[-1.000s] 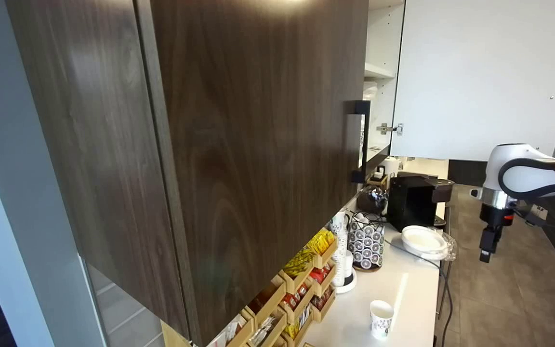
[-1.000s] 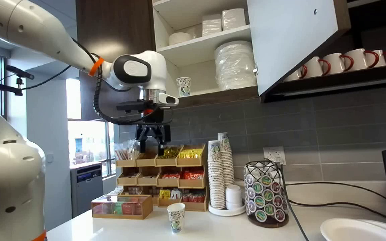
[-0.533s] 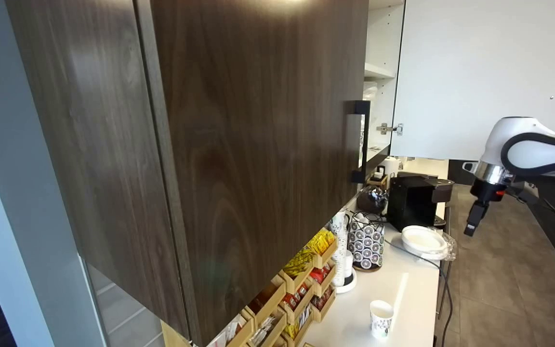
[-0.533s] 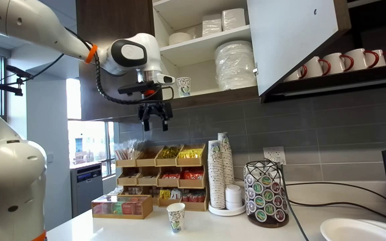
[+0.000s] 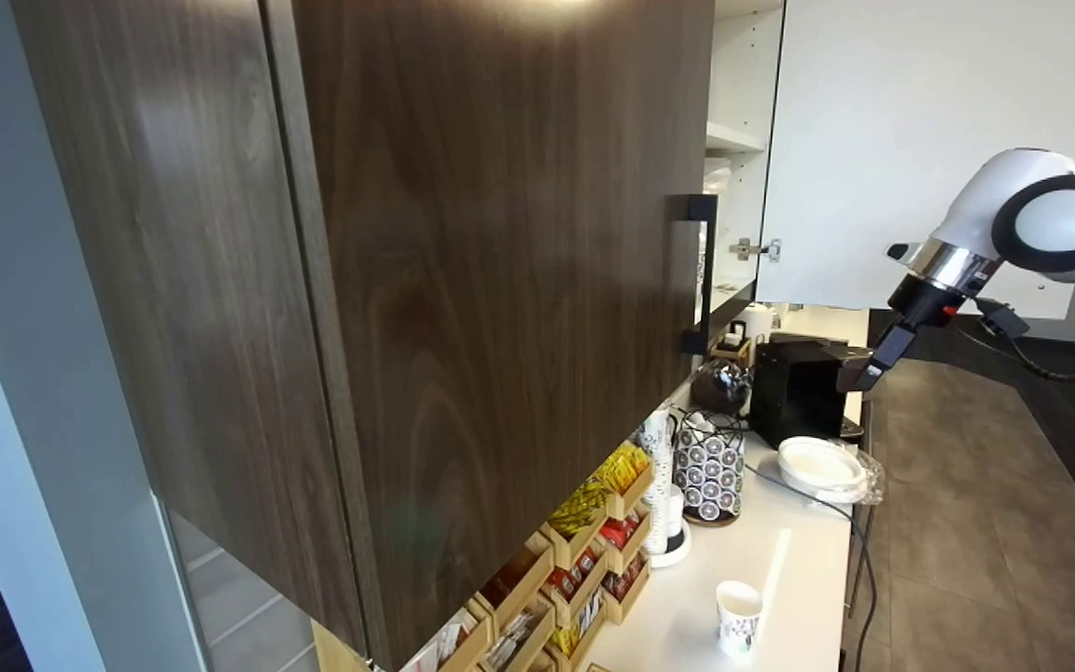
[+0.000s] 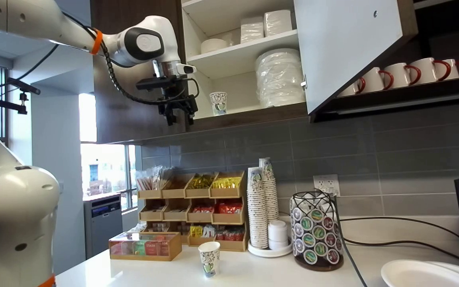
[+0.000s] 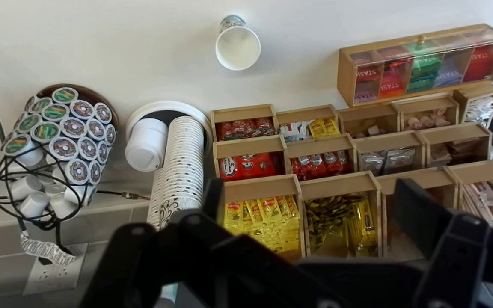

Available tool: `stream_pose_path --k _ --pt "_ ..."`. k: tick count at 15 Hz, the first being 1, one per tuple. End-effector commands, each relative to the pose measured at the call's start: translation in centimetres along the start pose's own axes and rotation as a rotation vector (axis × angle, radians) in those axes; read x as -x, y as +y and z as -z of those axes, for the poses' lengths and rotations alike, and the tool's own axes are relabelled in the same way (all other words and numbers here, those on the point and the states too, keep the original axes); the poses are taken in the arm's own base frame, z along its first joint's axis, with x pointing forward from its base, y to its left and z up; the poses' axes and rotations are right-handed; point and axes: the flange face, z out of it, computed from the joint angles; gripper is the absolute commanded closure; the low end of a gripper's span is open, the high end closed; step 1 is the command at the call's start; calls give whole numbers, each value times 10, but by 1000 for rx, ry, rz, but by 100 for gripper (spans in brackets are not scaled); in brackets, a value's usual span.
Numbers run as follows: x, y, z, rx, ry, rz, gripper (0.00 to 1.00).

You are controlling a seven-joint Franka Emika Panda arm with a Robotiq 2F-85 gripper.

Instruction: Swap the two cups in the cupboard and on the counter

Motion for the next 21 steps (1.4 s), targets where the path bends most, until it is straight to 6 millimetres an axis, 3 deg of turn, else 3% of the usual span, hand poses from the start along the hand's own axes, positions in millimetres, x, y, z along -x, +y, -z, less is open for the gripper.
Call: stream_pose_path --k 1,5,7,12,15,16,18,21 --pt "-1 0 0 -1 -2 -1 0" --pt "-2 1 -2 -2 -7 -3 0" --pt "-15 -4 3 -12 7 15 0" --pt "-75 -27 55 67 191 25 0" --pt "-103 -44 75 109 226 37 0" --pt "-82 -37 70 88 222 36 0" --pt "-96 -45 76 94 235 48 0" --pt "-102 -44 74 96 231 48 0"
